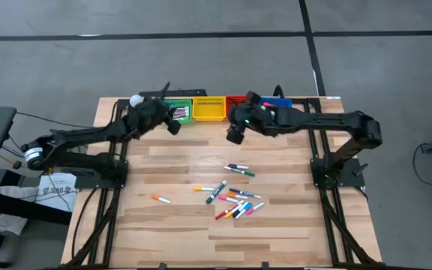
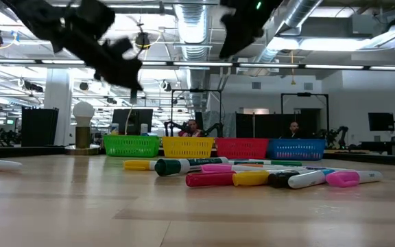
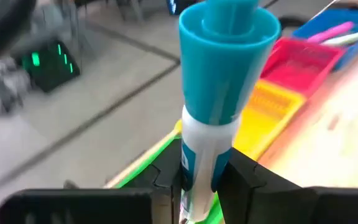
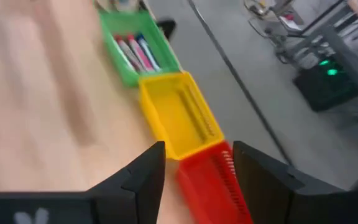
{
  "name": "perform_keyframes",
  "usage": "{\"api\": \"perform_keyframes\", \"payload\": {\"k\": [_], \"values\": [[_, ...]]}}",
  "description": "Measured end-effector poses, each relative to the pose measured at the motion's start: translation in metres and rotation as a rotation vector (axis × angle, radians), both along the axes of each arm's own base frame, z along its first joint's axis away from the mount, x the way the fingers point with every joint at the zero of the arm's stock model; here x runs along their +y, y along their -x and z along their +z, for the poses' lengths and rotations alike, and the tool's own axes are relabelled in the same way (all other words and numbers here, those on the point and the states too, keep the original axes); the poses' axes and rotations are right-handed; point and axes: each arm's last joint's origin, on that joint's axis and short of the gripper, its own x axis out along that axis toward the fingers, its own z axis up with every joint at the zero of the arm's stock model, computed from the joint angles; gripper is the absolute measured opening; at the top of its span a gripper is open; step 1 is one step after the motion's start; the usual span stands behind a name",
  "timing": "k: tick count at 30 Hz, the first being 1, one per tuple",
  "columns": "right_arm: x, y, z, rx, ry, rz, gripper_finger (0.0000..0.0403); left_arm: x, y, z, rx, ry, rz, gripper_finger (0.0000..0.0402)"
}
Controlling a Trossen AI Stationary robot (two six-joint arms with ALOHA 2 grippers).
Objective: Pick & Place Markers
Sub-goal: Put the light blue marker pen into the green basket
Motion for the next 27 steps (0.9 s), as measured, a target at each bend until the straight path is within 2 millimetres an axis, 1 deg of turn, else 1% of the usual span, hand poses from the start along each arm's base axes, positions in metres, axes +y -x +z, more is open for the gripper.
{"api": "perform_keyframes", "payload": {"k": [3, 6, 10, 14, 16, 18, 22, 27], "values": [[-0.023, -0.013, -0.016, 0.063, 0.065, 0.009, 0.0162, 0.028, 0.004, -0.014, -0.017, 0.123, 0.028, 0.007], [-0.044, -0.021, -0.032, 0.125, 0.108, 0.009, 0.0147, 0.049, 0.003, -0.025, -0.006, 0.215, 0.016, 0.007], [-0.061, -0.026, -0.052, 0.183, 0.091, -0.019, 0.0129, 0.064, -0.007, -0.035, 0.152, 0.259, -0.025, 0.007], [-0.066, -0.028, -0.065, 0.184, 0.033, -0.077, 0.0119, 0.074, -0.018, -0.037, 0.263, 0.242, -0.063, 0.007], [-0.065, -0.026, -0.067, 0.187, 0.01, -0.093, 0.0117, 0.076, -0.019, -0.039, 0.318, 0.222, -0.078, 0.007], [-0.065, -0.026, -0.067, 0.173, -0.015, -0.101, 0.0118, 0.076, -0.018, -0.042, 0.384, 0.211, -0.07, 0.0071], [-0.063, -0.02, -0.067, 0.183, -0.062, -0.142, 0.012, 0.074, -0.01, -0.047, 0.508, 0.228, 0.034, 0.0075], [-0.059, -0.009, -0.073, 0.267, -0.109, -0.163, 0.012, 0.073, -0.008, -0.049, 0.567, 0.212, 0.012, 0.0101]]}}
